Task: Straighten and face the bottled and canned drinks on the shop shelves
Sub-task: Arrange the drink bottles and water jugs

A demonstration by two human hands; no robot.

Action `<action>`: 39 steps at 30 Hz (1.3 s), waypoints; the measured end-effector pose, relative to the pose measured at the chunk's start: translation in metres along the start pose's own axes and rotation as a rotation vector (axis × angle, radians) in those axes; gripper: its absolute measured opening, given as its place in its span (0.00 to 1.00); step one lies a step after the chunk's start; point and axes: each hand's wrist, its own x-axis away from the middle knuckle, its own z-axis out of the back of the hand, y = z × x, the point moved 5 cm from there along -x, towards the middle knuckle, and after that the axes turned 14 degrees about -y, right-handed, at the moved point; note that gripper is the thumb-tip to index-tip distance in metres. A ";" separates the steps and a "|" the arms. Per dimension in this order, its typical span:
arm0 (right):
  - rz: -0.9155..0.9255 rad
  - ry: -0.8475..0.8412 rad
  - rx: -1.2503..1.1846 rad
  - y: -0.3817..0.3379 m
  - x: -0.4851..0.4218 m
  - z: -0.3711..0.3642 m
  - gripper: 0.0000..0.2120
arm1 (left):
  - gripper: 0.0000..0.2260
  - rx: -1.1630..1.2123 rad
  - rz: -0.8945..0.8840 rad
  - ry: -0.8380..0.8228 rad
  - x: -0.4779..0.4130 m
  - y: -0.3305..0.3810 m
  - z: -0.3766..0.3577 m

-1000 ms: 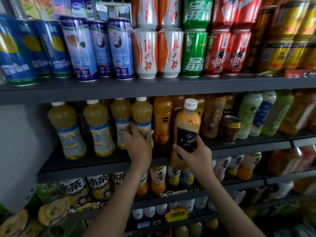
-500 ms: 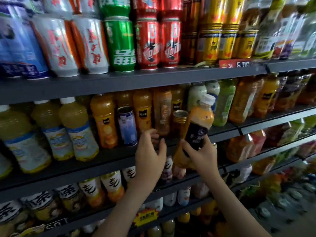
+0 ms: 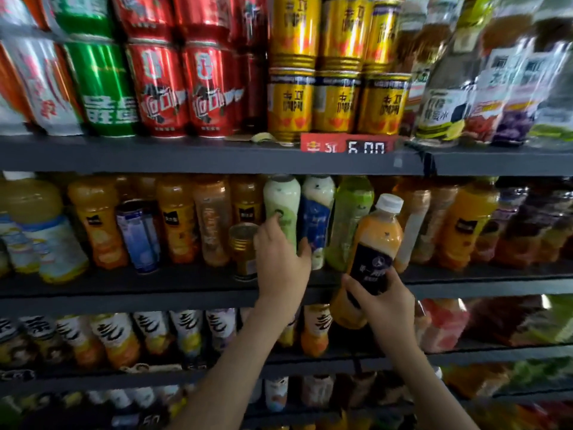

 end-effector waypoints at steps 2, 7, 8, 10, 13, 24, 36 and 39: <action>0.008 -0.022 -0.016 0.003 -0.007 0.004 0.19 | 0.28 -0.033 0.043 0.045 -0.006 0.000 -0.002; 0.022 -0.051 -0.061 0.004 -0.013 0.007 0.17 | 0.31 -0.043 0.138 0.047 -0.031 -0.007 -0.004; 0.024 -0.052 -0.070 0.004 -0.014 0.007 0.17 | 0.31 -0.053 0.146 0.040 -0.035 -0.010 -0.004; 0.034 -0.061 -0.073 0.003 -0.016 0.007 0.18 | 0.31 -0.094 0.177 0.031 -0.044 -0.014 -0.005; 0.050 -0.063 -0.077 -0.001 -0.021 0.006 0.17 | 0.27 -0.169 0.175 0.026 -0.051 -0.017 -0.003; 0.131 -0.047 -0.098 -0.006 -0.034 -0.008 0.18 | 0.31 0.134 -0.112 0.124 0.011 -0.025 0.007; 0.146 -0.098 -0.127 -0.007 -0.039 -0.020 0.21 | 0.30 0.128 0.010 -0.042 -0.008 -0.025 0.014; 0.160 -0.092 -0.138 -0.009 -0.033 -0.019 0.20 | 0.27 -0.014 0.068 -0.071 -0.026 -0.016 0.009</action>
